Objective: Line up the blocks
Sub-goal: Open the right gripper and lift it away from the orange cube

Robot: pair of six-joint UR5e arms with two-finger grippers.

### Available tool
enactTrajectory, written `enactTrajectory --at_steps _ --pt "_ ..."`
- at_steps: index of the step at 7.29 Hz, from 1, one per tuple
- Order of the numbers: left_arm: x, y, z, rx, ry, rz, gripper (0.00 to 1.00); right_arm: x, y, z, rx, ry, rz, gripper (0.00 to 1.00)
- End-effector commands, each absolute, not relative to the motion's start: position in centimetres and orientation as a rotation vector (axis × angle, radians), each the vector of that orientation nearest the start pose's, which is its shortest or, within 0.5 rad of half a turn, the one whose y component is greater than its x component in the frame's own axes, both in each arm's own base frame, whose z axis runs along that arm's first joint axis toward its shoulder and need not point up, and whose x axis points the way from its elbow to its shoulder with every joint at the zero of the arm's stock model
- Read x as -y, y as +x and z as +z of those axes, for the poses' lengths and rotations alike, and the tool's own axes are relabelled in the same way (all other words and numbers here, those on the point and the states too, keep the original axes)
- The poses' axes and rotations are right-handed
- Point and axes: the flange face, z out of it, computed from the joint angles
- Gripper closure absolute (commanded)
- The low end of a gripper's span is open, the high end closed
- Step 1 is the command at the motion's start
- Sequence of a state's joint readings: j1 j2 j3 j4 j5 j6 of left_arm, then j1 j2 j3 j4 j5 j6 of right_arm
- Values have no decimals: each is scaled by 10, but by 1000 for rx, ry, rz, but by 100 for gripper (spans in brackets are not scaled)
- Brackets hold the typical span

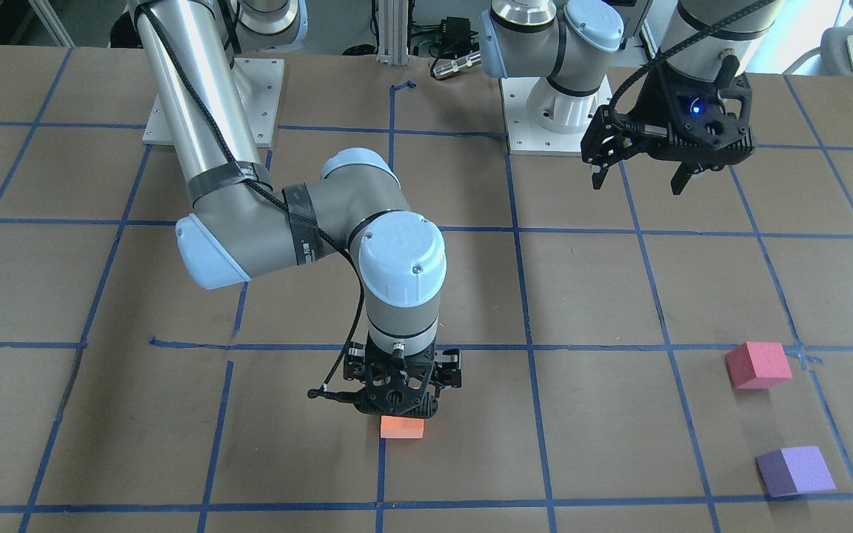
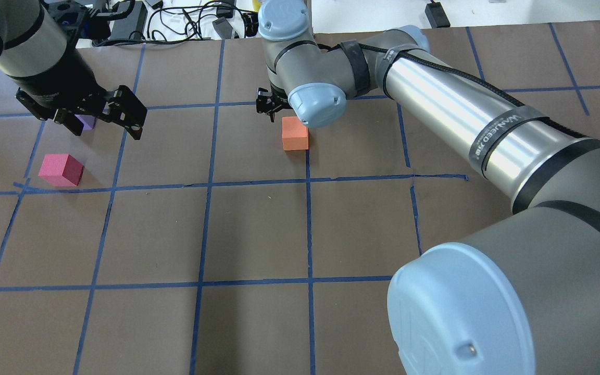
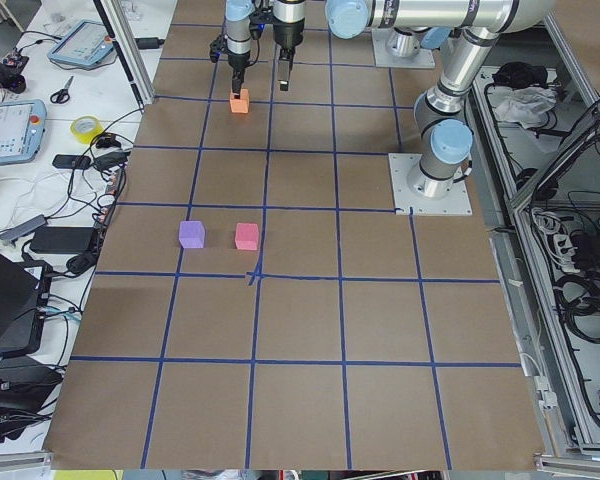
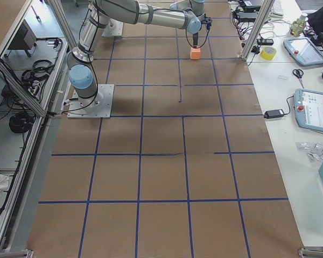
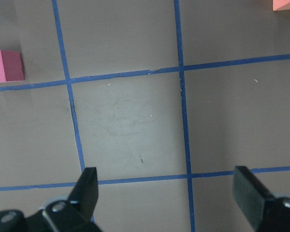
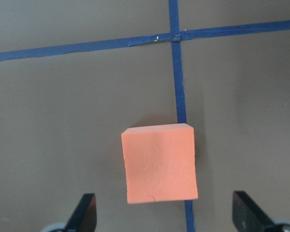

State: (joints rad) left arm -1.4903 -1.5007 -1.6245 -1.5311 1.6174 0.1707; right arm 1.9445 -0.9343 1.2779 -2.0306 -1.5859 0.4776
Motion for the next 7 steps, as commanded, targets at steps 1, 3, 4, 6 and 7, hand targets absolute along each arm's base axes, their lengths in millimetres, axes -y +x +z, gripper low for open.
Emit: enactTrajectory --at_steps 1,3,4,6,7 --pt "481 -71 510 -3083 71 -104 0 621 358 357 -3082 218 -170 0" --pt "495 -73 494 -3100 70 -68 1 607 285 429 -3110 59 -159 0" --pt "502 -102 500 -3190 43 -139 1 594 241 467 -3124 29 -150 0" --pt "525 -169 450 -3203 18 -42 1 566 187 523 -3137 93 -170 0" --pt "557 -211 412 -3219 14 -162 0 565 176 522 -3214 63 -155 0"
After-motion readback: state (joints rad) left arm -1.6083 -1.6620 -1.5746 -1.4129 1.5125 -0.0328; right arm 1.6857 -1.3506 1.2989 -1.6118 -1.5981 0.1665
